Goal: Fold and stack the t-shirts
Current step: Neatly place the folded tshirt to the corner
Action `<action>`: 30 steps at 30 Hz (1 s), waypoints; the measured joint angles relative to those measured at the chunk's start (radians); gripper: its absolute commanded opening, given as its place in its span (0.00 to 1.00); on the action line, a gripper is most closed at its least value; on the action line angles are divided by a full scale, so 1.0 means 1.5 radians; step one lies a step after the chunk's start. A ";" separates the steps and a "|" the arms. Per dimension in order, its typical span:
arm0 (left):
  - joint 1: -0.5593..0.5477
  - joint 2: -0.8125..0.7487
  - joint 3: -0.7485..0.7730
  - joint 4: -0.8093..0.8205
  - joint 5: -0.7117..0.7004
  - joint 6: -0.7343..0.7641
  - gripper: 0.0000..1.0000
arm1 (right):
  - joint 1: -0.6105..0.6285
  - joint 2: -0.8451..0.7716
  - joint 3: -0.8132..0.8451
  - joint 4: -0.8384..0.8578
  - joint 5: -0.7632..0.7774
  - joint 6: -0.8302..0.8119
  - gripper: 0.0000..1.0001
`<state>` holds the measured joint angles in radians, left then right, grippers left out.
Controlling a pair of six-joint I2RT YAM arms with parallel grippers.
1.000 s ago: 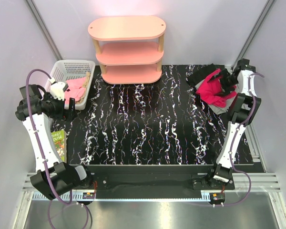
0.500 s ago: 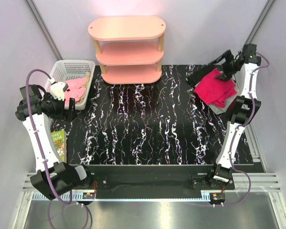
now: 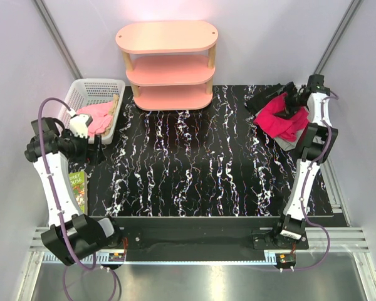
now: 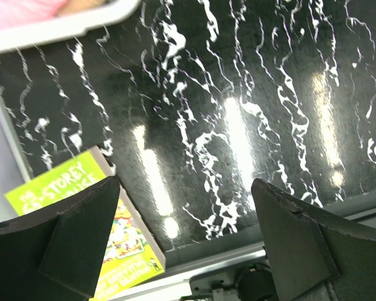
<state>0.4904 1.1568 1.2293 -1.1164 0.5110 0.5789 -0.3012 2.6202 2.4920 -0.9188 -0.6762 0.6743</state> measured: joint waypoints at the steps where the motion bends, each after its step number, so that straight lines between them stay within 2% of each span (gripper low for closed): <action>1: 0.000 -0.005 -0.005 -0.003 0.000 0.000 0.92 | 0.000 0.009 0.000 0.006 -0.007 0.000 1.00; 4: 0.000 -0.025 -0.017 -0.009 0.000 -0.001 0.95 | 0.002 0.003 0.002 0.009 -0.015 -0.006 1.00; 5: 0.000 -0.031 -0.017 -0.011 0.001 -0.003 0.98 | 0.004 -0.002 0.003 0.008 -0.012 -0.010 1.00; 9: 0.000 -0.041 0.005 -0.021 0.009 -0.023 0.97 | 0.029 -0.037 0.017 -0.003 0.007 -0.022 1.00; 11: 0.000 -0.041 0.031 -0.024 0.018 -0.039 0.96 | 0.052 -0.074 0.023 -0.006 0.015 -0.029 1.00; 14: -0.002 -0.042 0.069 -0.021 0.030 -0.062 0.95 | 0.117 -0.197 0.005 -0.001 0.043 -0.053 1.00; 17: -0.007 -0.050 0.077 -0.015 0.033 -0.079 0.95 | 0.223 -0.397 -0.105 0.024 0.089 -0.098 1.00; 19: -0.016 -0.062 0.064 -0.002 0.032 -0.088 0.94 | 0.332 -0.554 -0.225 0.066 0.127 -0.134 1.00; 20: -0.018 -0.066 0.059 -0.001 0.032 -0.089 0.94 | 0.365 -0.590 -0.254 0.066 0.131 -0.142 1.00; 23: -0.032 -0.090 0.020 0.012 0.022 -0.094 0.94 | 0.489 -0.754 -0.467 0.127 0.156 -0.165 1.00; 26: -0.036 -0.093 -0.001 0.013 0.012 -0.096 0.94 | 0.506 -0.828 -0.639 0.152 0.199 -0.168 1.00; 30: -0.036 -0.093 -0.009 0.021 0.001 -0.102 0.94 | 0.508 -0.808 -0.768 0.160 0.256 -0.168 0.99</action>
<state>0.4366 1.0172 1.2163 -1.0847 0.5129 0.4263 0.4603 1.4075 1.3396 -0.6781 -0.2916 0.4217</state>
